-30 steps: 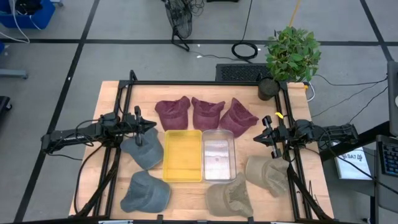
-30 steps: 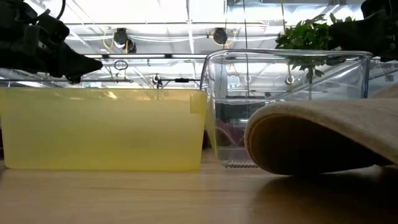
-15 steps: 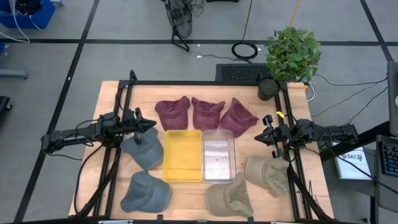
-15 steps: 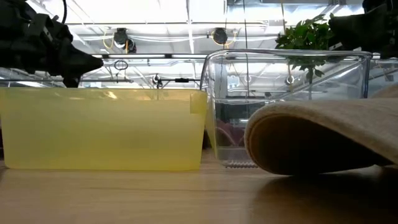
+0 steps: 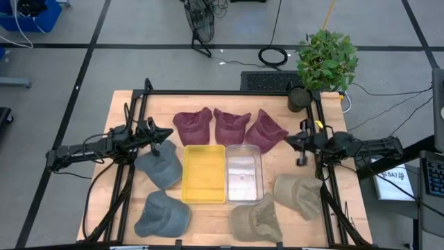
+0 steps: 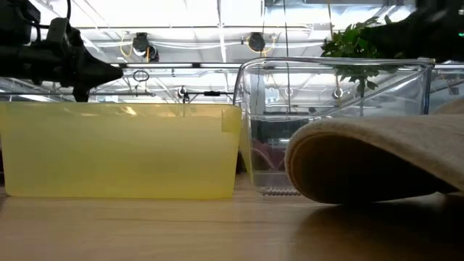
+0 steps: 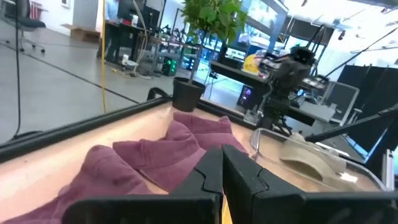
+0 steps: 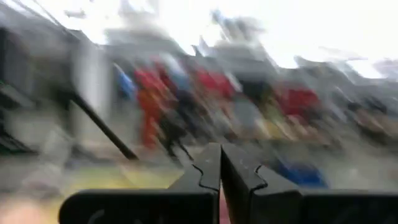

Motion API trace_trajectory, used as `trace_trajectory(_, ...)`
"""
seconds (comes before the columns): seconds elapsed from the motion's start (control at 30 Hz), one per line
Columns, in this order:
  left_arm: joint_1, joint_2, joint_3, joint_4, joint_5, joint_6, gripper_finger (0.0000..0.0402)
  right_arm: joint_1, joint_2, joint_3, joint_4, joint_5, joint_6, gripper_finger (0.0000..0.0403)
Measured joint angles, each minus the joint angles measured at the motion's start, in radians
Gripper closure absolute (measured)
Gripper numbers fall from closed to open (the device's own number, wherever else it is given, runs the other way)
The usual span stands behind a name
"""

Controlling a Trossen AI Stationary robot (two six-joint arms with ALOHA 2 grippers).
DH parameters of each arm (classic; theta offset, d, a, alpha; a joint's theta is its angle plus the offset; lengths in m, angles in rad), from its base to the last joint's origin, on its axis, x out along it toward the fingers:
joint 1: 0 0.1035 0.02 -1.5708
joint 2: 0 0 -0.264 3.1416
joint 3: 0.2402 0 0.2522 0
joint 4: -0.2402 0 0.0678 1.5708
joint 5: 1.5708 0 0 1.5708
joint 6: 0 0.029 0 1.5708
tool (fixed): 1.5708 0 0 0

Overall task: Pick & Place hat
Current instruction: Put the right red cap into the transparent bin

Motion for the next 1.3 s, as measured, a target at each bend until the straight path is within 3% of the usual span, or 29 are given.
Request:
trace_trajectory(0.13, 0.0, 0.0, 0.0, -0.014, 0.001, -0.025, 0.0392, -0.001, 0.109, 0.181, -0.205, 0.226, 0.004, 0.0403)
trace_trajectory(0.47, 0.0, 0.0, 0.0, -0.025, -0.001, -0.022, 0.0392, -0.039, 0.574, 0.681, -0.665, 0.352, 0.087, 0.0401)
trace_trajectory(0.63, 0.0, 0.0, 0.0, -0.025, -0.008, -0.019, 0.0392, -0.122, 0.822, 0.947, -1.012, 0.38, 0.125, 0.0359)
trace_trajectory(0.8, 0.0, 0.0, 0.0, -0.027, -0.005, -0.023, 0.0392, -0.211, 1.0, 1.087, -1.261, 0.288, 0.087, 0.028)
trace_trajectory(0.97, 0.0, 0.0, 0.0, -0.028, 0.001, -0.028, 0.0392, -0.288, 1.081, 1.078, -1.304, 0.103, -0.017, 0.0228)
trace_trajectory(1.07, 0.0, 0.0, 0.0, -0.036, 0.002, -0.028, 0.0392, -0.33, 1.106, 1.061, -1.298, -0.004, -0.099, 0.0212)
trace_trajectory(1.3, 0.0, 0.0, 0.0, -0.043, 0.035, -0.023, 0.0392, -0.405, 1.141, 0.984, -1.239, -0.073, -0.182, 0.0204)
